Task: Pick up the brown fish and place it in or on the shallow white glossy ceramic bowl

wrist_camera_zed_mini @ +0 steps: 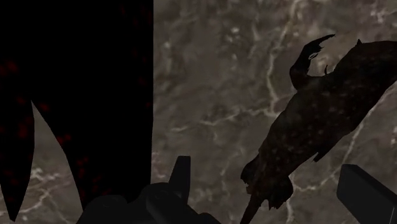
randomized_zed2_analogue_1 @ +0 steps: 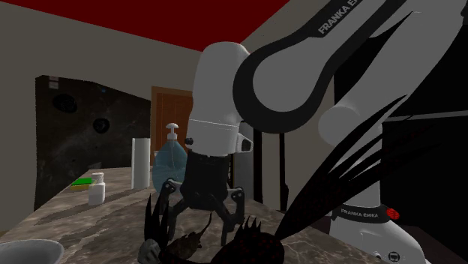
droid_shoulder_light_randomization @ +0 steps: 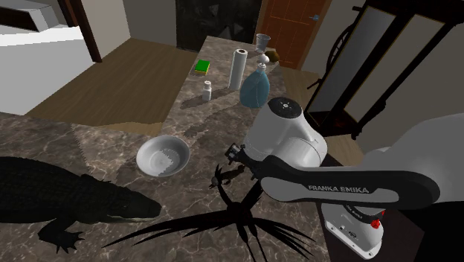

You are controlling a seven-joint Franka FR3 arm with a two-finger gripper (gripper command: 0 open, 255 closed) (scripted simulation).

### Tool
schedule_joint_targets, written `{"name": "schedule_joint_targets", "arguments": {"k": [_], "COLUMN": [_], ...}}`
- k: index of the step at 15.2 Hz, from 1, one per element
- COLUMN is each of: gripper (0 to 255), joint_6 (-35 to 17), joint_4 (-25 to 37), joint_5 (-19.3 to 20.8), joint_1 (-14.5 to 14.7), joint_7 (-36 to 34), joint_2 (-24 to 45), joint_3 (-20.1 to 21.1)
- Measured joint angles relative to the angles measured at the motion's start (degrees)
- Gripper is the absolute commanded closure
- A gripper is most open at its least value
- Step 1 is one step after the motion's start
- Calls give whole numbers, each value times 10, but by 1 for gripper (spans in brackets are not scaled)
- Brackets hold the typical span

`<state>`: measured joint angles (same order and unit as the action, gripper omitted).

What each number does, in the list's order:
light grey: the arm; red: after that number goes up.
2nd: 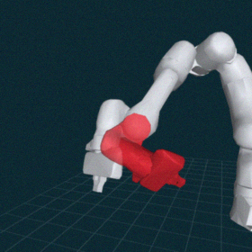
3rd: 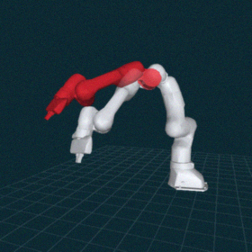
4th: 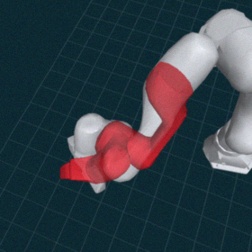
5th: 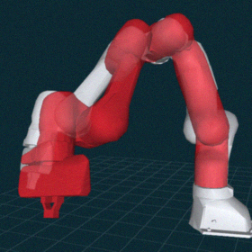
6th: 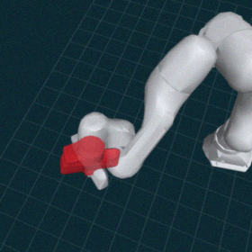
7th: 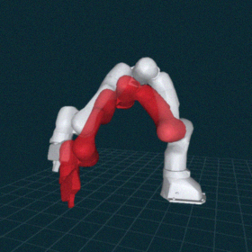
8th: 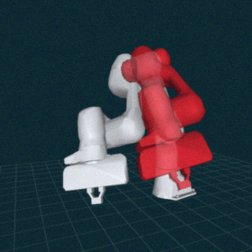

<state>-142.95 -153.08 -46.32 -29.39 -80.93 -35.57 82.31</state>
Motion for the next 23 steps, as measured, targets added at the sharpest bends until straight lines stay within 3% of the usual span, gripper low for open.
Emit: {"name": "schedule_joint_targets", "arguments": {"k": [4, 5, 15, 23], "gripper": [0, 255, 255, 255], "joint_6": [-2, -2, -2, 68], "joint_4": [0, 0, 0, 9], "joint_5": [-1, -1, -1, 23], "joint_1": [-2, -2, -3, 56], "joint_7": [1, 1, 1, -4], "joint_2": [1, 1, 1, -40], "joint_3": [3, 3, 3, -83]}}
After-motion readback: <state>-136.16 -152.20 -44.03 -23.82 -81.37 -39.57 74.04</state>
